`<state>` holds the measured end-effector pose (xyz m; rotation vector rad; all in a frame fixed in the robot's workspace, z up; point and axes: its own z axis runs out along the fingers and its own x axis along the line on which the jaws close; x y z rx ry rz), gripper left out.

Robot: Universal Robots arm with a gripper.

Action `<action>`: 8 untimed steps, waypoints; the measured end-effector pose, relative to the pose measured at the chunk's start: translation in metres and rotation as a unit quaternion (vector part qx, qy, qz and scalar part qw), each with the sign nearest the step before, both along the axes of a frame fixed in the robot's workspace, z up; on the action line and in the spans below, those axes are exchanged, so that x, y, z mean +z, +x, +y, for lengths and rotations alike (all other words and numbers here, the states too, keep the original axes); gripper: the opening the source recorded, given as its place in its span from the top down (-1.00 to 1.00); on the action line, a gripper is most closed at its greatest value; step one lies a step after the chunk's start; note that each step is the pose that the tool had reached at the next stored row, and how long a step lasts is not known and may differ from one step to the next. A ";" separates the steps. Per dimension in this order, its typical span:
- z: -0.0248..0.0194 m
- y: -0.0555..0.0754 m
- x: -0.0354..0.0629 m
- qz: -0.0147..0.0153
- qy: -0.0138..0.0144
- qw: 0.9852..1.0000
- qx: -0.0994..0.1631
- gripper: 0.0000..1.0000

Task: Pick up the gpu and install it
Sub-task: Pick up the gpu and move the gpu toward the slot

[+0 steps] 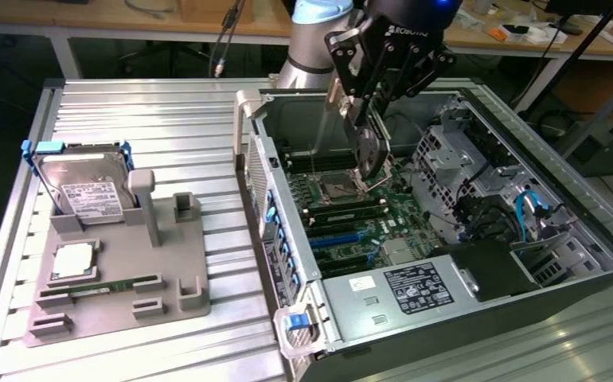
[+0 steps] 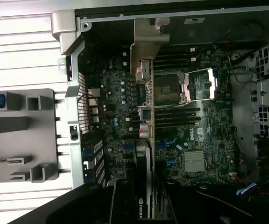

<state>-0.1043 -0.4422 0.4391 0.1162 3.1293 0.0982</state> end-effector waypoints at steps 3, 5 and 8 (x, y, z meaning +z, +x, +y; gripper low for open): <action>0.0000 0.005 0.0000 0.000 0.000 1.000 0.000 0.47; 0.0000 0.008 0.0000 0.000 0.000 1.000 0.000 0.47; 0.0000 0.013 0.0000 0.000 0.000 1.000 0.000 0.47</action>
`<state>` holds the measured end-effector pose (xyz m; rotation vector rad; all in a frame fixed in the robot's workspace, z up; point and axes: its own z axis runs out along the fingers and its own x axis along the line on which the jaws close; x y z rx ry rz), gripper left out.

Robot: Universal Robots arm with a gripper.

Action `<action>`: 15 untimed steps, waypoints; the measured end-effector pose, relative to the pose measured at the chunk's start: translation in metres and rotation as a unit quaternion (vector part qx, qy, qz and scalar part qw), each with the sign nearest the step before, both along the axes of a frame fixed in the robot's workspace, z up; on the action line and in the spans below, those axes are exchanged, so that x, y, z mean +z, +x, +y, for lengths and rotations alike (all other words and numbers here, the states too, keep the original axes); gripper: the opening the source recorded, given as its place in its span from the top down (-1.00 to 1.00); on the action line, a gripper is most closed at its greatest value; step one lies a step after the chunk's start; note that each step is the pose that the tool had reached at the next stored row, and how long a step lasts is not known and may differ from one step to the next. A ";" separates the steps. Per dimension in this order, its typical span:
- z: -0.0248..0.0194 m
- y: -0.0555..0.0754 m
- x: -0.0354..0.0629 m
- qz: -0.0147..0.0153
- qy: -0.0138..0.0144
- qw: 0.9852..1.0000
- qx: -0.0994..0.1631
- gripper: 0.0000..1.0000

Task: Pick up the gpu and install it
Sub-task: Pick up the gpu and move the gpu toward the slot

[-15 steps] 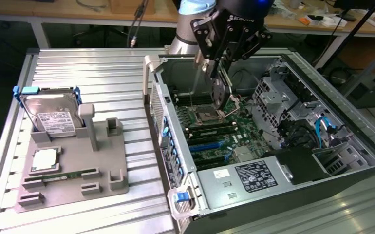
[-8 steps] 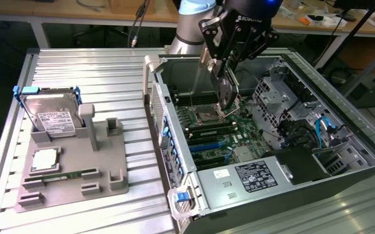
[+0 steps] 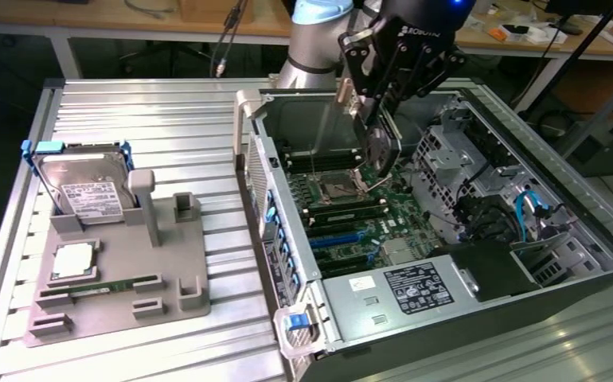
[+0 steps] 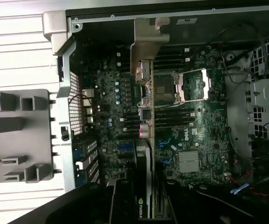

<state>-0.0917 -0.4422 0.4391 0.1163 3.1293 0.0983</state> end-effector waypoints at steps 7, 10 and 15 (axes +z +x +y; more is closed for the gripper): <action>0.0000 0.010 0.0000 0.000 0.000 1.000 0.000 0.47; 0.0000 0.014 0.0000 0.000 0.000 1.000 0.000 0.47; 0.0000 0.024 0.0000 0.000 0.000 1.000 0.000 0.47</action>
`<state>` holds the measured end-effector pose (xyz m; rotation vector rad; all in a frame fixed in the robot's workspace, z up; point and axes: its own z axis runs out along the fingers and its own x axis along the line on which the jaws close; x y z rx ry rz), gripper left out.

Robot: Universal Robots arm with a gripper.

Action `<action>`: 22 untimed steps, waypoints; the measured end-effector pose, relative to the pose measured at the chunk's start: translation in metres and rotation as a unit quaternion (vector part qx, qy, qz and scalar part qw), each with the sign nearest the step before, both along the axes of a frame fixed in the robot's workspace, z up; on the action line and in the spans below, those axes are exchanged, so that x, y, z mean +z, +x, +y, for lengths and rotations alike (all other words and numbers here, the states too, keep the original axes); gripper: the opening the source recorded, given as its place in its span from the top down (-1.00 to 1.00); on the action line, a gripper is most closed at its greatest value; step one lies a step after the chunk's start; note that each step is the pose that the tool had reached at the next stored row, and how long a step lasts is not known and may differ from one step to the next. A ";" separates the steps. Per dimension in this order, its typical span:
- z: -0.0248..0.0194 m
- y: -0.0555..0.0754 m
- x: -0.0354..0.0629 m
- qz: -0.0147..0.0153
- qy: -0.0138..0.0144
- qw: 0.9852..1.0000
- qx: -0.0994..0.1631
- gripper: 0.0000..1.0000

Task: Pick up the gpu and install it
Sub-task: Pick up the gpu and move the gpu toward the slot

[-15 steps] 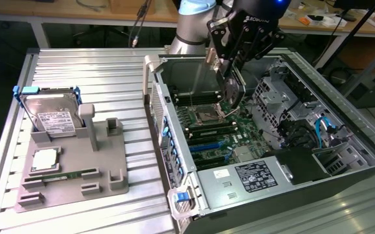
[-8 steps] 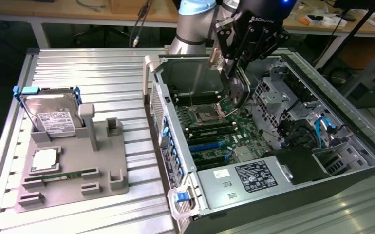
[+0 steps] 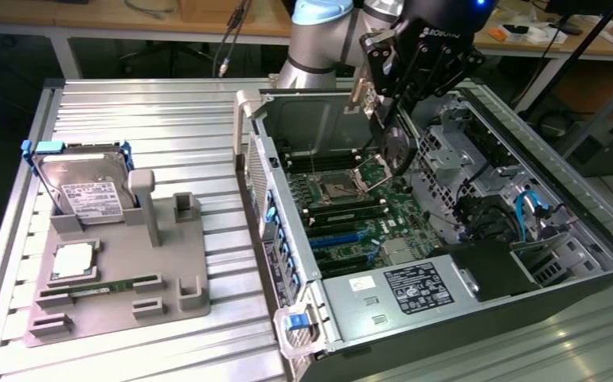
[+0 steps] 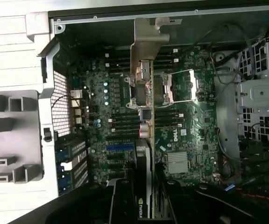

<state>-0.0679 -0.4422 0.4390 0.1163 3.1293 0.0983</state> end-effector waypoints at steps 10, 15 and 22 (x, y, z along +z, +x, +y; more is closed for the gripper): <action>0.0000 0.023 0.0000 0.000 0.000 1.000 0.000 0.47; 0.0000 0.038 0.0000 0.000 0.000 1.000 0.000 0.47; 0.0000 0.046 0.0000 0.000 0.000 1.000 0.000 0.47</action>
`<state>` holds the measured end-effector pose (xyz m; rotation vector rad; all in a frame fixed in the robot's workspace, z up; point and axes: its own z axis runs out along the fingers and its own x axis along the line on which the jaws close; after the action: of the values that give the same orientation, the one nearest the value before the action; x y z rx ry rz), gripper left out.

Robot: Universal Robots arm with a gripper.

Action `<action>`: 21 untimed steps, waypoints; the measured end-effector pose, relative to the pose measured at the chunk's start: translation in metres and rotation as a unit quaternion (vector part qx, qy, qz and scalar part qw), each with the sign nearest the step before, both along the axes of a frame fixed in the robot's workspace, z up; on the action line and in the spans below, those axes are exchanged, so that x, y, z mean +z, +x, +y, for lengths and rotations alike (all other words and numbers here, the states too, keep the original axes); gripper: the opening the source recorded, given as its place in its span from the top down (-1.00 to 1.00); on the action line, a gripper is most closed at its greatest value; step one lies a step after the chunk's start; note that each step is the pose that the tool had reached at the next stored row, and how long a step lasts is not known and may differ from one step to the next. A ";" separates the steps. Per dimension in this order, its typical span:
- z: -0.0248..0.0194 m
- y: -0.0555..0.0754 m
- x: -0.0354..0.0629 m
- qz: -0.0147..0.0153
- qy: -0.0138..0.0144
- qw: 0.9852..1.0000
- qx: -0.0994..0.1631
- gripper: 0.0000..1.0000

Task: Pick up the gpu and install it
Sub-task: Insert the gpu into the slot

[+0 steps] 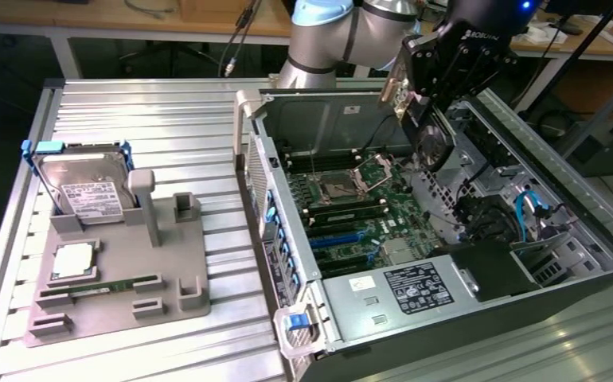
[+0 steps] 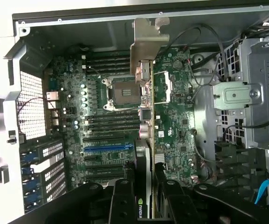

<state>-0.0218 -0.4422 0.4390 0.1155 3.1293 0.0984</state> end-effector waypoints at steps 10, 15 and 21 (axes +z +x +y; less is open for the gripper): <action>0.0000 0.000 0.0000 0.000 0.000 1.000 0.002 0.47; 0.0000 0.000 0.0000 0.000 0.000 1.000 0.007 0.47; 0.0000 0.000 0.0000 0.000 0.000 1.000 0.012 0.47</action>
<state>-0.0218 -0.4422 0.4390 0.0767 3.1313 0.0984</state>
